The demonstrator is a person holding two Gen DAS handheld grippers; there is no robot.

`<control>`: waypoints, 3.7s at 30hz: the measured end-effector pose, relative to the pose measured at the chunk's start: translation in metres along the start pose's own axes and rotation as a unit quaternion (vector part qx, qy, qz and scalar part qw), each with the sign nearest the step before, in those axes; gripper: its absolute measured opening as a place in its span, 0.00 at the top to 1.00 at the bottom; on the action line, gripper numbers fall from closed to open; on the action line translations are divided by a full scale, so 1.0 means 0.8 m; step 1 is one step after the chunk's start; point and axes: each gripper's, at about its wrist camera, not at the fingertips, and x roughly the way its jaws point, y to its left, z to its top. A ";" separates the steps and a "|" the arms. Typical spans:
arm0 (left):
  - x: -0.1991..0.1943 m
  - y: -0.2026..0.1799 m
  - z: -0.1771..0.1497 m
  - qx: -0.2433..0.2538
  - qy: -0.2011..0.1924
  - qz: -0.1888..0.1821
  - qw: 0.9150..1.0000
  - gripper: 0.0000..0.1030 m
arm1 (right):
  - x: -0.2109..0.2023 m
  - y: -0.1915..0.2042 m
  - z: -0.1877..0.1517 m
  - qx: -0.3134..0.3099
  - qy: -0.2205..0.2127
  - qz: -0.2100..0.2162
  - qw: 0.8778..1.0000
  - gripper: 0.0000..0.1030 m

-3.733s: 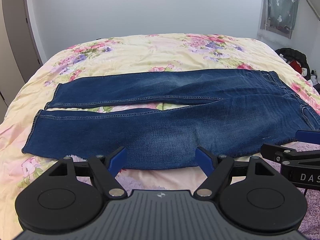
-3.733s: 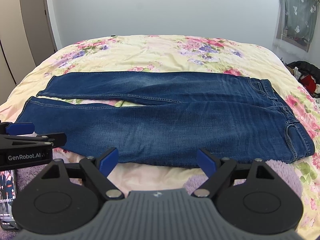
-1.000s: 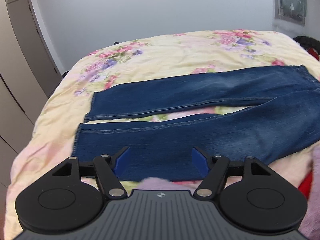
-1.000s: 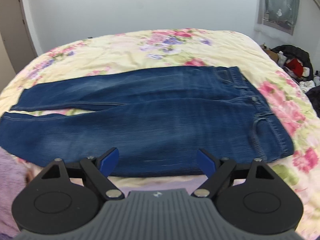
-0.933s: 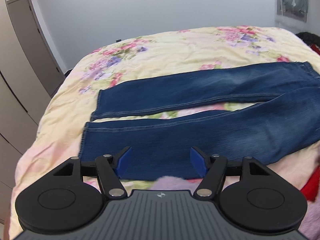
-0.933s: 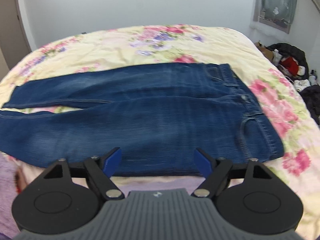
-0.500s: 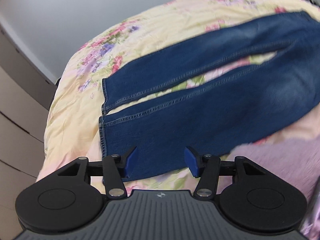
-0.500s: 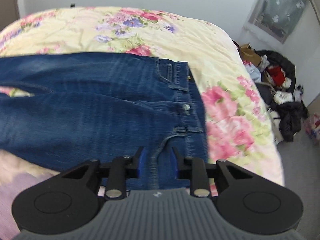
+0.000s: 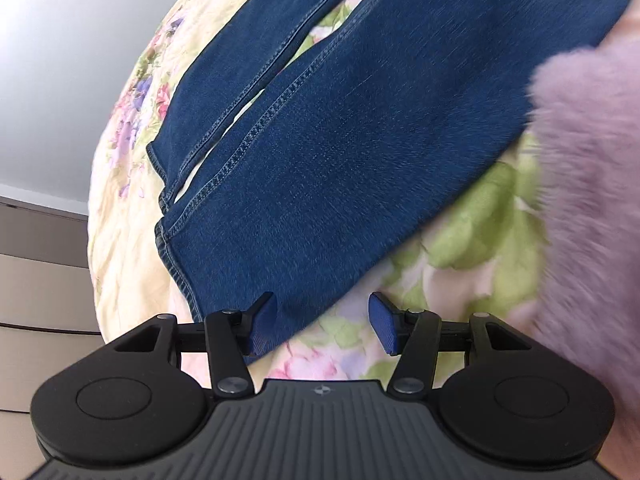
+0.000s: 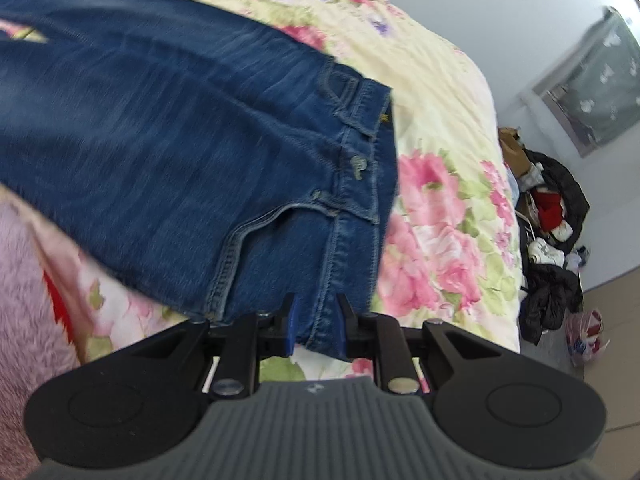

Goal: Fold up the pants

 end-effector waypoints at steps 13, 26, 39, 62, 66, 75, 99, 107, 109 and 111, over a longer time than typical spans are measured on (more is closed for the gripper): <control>-0.044 0.054 0.032 -0.155 -0.043 0.017 0.987 0.93 | 0.012 0.062 -0.034 -0.190 -0.002 0.006 0.982 0.71; -0.082 0.086 0.054 -0.253 -0.043 0.047 0.965 0.94 | 0.044 0.092 -0.043 -0.213 -0.044 -0.057 0.974 0.97; -0.099 0.136 0.063 -0.337 -0.069 0.051 0.937 0.96 | -0.028 0.012 0.028 -0.032 -0.151 -0.105 0.982 1.00; 0.107 0.227 0.292 -0.256 0.031 0.096 0.961 0.96 | 0.186 -0.061 0.313 0.024 -0.080 -0.137 0.987 0.99; 0.164 0.213 0.315 -0.227 0.049 0.088 0.969 0.96 | 0.252 -0.045 0.328 -0.002 -0.043 -0.130 0.991 0.99; 0.198 0.198 0.307 -0.227 0.037 0.078 0.970 0.97 | 0.294 -0.034 0.324 -0.020 -0.033 -0.132 0.991 0.98; 0.190 0.243 0.280 -0.198 0.036 0.105 0.974 0.53 | 0.270 -0.019 0.344 -0.009 -0.061 -0.191 0.980 0.42; 0.171 0.326 0.206 -0.329 0.053 0.099 0.938 0.54 | 0.226 0.015 0.331 0.016 -0.074 -0.167 0.983 0.41; 0.157 0.340 0.175 -0.394 0.033 0.062 0.917 0.54 | 0.213 0.029 0.326 0.021 -0.079 -0.161 0.984 0.41; 0.148 0.349 0.143 -0.457 0.022 0.021 0.889 0.54 | 0.199 0.044 0.320 0.032 -0.087 -0.147 0.985 0.41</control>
